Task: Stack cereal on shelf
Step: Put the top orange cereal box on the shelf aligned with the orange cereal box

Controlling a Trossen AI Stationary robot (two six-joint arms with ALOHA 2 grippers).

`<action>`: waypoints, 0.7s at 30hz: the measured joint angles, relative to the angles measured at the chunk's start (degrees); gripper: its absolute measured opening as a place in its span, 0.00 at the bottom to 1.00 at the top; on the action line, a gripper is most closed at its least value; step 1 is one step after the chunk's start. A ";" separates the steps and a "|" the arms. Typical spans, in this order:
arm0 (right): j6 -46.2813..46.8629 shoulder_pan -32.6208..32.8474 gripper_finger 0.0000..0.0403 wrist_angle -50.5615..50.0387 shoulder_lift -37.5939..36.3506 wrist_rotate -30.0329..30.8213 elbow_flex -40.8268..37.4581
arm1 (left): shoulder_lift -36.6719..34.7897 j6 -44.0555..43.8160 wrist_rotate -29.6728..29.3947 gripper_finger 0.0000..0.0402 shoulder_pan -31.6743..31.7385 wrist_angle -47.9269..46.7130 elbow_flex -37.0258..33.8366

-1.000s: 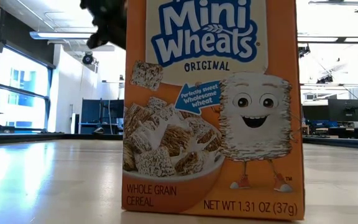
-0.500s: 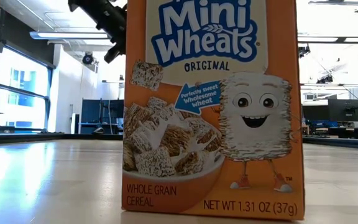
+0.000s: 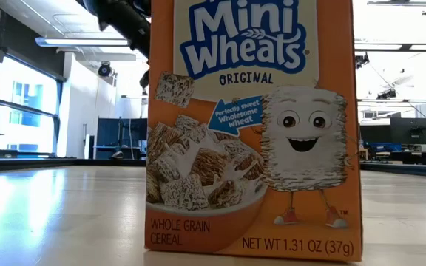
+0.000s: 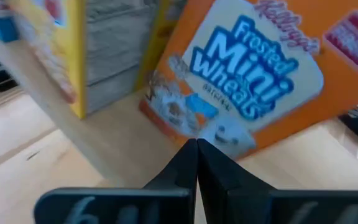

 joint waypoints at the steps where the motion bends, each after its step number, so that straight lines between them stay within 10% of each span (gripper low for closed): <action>1: 0.08 0.01 0.00 0.00 0.00 0.00 0.00 | 0.59 -0.02 0.20 0.00 -0.03 1.11 0.00; 21: 5.65 -1.57 0.00 -2.35 11.43 -1.53 -4.53 | -1.50 -0.67 0.91 0.00 3.04 5.38 0.07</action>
